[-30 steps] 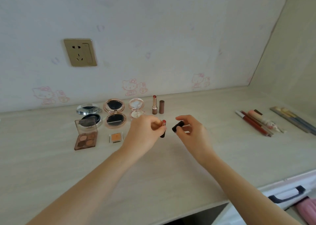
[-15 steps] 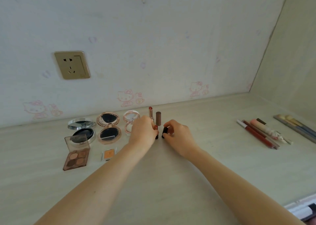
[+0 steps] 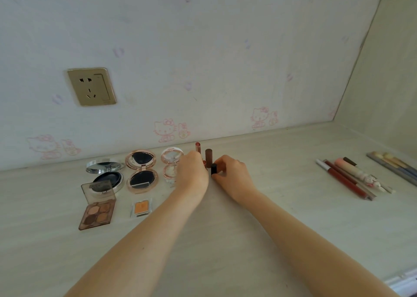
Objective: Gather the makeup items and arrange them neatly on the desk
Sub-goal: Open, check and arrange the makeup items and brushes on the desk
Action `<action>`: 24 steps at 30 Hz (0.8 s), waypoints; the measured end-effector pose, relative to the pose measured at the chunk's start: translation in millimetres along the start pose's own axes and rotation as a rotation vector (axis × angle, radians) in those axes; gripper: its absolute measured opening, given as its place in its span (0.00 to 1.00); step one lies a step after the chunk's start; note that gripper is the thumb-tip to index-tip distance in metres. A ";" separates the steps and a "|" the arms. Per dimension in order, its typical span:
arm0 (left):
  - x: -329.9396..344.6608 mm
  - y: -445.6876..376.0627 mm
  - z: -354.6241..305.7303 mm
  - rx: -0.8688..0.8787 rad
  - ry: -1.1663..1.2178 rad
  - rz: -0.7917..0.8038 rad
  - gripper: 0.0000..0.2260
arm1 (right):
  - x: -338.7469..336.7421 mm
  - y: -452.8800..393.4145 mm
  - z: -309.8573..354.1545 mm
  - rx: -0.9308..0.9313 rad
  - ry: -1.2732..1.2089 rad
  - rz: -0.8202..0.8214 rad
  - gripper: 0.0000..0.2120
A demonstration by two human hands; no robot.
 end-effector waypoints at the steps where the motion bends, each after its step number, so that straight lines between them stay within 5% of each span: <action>1: 0.4 -0.5 -0.1 -0.001 0.002 -0.003 0.08 | 0.3 -1.1 -0.1 0.002 -0.004 -0.005 0.10; 24: -4.3 -3.1 -1.5 0.001 -0.043 0.009 0.07 | -5.2 1.8 -2.1 -0.010 0.037 -0.017 0.15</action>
Point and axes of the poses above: each hand's wrist, its own y-axis away from the middle knuckle, its own x-axis out of the palm, z = x × y, the point moved 8 cm from there along -y, towards the middle knuckle, and after that the axes turned 1 degree about z, right-handed, at the moved point
